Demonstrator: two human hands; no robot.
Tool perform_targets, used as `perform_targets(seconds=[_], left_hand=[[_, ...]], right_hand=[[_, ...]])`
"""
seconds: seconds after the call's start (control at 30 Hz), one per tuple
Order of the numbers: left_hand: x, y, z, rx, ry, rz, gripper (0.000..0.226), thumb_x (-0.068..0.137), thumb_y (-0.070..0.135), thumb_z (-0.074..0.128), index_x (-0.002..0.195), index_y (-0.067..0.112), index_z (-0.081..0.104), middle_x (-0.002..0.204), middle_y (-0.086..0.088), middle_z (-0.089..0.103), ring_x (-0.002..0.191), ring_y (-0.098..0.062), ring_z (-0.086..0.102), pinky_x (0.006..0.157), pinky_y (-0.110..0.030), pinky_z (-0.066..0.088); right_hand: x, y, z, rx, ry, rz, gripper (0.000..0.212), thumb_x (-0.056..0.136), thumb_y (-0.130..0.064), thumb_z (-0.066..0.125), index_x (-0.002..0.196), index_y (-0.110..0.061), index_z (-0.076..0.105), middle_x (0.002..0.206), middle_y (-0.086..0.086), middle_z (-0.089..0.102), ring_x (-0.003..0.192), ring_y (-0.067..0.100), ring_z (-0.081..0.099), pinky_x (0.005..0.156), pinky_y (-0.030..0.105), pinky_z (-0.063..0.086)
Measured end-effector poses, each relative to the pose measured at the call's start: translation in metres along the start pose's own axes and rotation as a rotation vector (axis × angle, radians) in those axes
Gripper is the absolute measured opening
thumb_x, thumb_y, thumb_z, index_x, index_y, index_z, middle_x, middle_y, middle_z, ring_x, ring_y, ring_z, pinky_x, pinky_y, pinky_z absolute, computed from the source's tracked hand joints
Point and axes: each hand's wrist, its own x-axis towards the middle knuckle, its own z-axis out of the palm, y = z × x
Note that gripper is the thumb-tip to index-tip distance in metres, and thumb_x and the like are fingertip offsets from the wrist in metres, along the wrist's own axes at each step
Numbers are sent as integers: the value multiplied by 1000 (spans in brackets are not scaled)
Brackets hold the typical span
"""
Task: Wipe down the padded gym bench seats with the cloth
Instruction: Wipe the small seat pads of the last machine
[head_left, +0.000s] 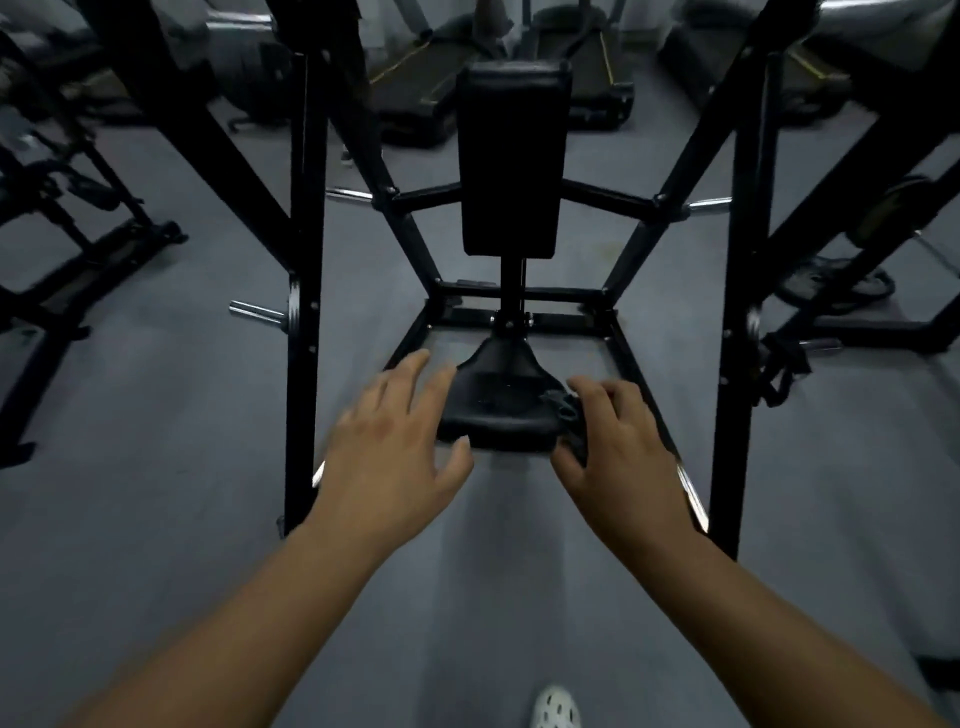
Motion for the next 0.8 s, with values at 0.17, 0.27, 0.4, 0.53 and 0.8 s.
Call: perform_targets(seconds=[0.17,0.27,0.4,0.53,0.8], left_hand=[[102,-15,32,-30,-64,-22,67,87,53,50,146,23,36,154,-5,35,135,-27,41,102,-48,47],[174,-30,47,-48,-46,-11,67,88,54,46,147,24,35,156,-3,32,137,-26,39,104,-46,44],[291,-56,77,-93,40,33,68,85,56,39,145,25,35,154,-2,34,132,-26,42,99,-45,46],[402,-86,110,-106,117,93,69,85,57,38,146,24,36,153,-4,36,131,-26,43,99,-44,47],[525,-98,125,-193,185,69,70,85,56,40,148,26,35,157,0,31,138,-22,34,104,-44,42]], right_hand=[[102,25,35,-10,-81,-11,63,84,-23,70,142,-19,45,130,1,44,111,22,52,73,36,56],[171,34,54,-3,-38,-56,60,84,-24,68,138,-21,45,126,-1,45,107,23,55,70,35,55],[279,50,86,-4,118,-116,54,85,-30,64,135,-22,46,128,-3,43,99,23,57,65,29,49],[380,66,120,-6,231,-99,46,90,-34,59,133,-23,47,126,-3,43,106,21,54,71,36,54],[587,51,88,-138,511,-398,30,98,-27,55,121,-9,62,122,13,55,108,31,54,86,43,46]])
